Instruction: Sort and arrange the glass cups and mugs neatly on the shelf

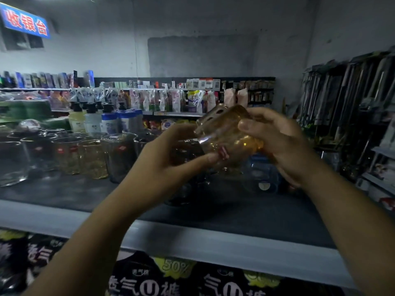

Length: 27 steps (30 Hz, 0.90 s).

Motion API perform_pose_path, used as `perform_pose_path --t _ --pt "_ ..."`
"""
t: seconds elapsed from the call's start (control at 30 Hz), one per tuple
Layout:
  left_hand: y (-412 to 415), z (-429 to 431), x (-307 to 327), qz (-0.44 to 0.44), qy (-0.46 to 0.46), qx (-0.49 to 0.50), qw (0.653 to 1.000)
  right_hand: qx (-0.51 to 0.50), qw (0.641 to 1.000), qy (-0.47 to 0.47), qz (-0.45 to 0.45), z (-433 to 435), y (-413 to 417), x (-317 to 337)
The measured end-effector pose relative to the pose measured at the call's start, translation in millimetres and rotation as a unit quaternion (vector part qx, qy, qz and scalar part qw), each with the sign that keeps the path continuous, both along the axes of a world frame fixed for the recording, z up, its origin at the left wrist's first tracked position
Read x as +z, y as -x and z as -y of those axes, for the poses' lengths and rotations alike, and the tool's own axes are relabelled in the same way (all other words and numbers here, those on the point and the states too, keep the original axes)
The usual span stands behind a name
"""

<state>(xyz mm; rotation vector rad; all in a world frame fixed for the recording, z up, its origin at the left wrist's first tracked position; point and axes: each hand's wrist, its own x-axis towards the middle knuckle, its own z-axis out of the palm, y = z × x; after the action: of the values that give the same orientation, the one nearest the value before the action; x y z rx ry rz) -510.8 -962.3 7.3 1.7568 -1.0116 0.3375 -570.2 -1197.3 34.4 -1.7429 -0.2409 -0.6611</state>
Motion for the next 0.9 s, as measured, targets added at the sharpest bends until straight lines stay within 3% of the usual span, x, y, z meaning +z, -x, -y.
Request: perform_pose_path --t 0.13,0.33,0.6,0.73,0.9 --pt "-16.6 -32.3 -31.6 0.147 -0.054 0.121 0.980 -0.088 0.986 0.144 0.004 0.6 14.5 5.4" --pt "-33.0 -41.2 -53.8 0.147 -0.049 0.125 0.980 -0.166 0.937 0.298 -0.073 -4.0 16.8 8.4" --pt "-37.1 -39.8 -60.5 0.121 -0.040 0.106 0.986 -0.231 0.890 0.366 -0.145 -22.6 -7.2 -5.9" --pt "-37.7 -40.5 -61.4 0.124 -0.031 0.100 0.987 -0.284 0.860 0.402 -0.134 -31.9 -15.0 -14.4" --pt "-37.0 -39.4 -63.0 0.138 -0.011 0.102 0.985 -0.304 0.854 0.406 -0.115 -38.5 -16.2 -21.6"
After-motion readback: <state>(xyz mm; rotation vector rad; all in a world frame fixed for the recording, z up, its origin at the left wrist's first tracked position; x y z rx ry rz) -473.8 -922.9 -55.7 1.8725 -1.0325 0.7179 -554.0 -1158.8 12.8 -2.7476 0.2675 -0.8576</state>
